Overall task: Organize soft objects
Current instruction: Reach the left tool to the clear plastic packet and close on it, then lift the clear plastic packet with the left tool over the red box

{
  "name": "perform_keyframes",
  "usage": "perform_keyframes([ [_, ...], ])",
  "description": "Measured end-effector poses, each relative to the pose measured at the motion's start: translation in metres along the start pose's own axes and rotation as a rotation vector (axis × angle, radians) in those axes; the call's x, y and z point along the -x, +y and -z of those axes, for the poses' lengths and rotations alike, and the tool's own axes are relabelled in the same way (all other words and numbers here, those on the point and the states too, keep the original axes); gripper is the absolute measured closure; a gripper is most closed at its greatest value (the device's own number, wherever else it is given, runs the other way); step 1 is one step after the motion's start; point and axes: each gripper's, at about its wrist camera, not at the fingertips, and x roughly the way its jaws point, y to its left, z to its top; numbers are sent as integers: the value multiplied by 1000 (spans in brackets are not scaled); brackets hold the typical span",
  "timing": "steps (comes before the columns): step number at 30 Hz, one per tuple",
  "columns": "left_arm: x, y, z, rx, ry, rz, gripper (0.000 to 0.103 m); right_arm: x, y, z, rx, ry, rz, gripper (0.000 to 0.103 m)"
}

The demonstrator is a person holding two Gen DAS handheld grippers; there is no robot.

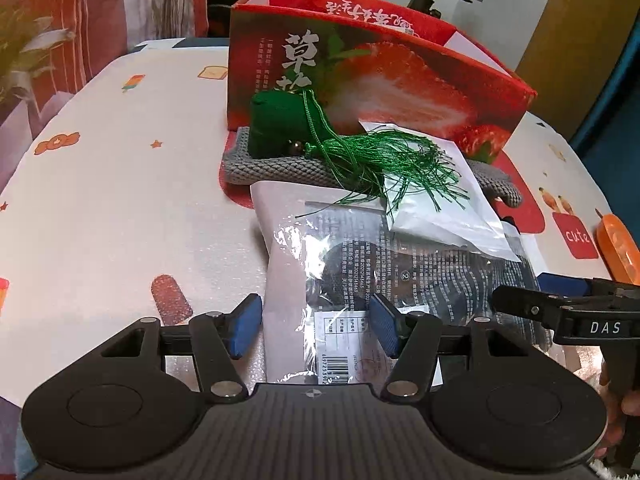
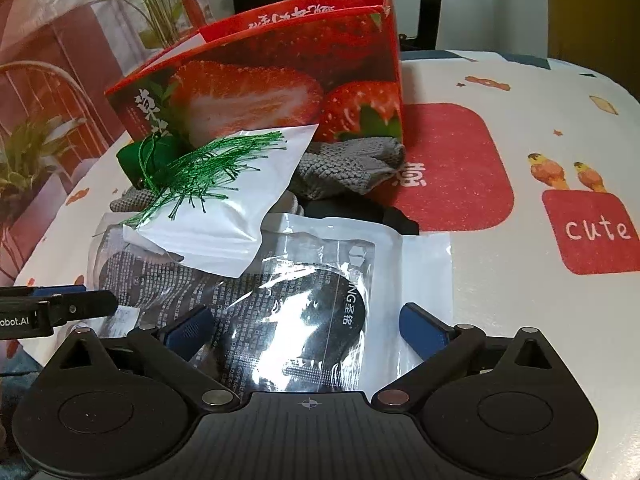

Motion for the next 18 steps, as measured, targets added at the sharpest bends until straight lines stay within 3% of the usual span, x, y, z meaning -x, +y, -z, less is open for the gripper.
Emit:
perform_keyframes([
  [18, -4, -2, 0, -11, 16, -4, 41, 14, 4, -1, 12, -32, -9, 40],
])
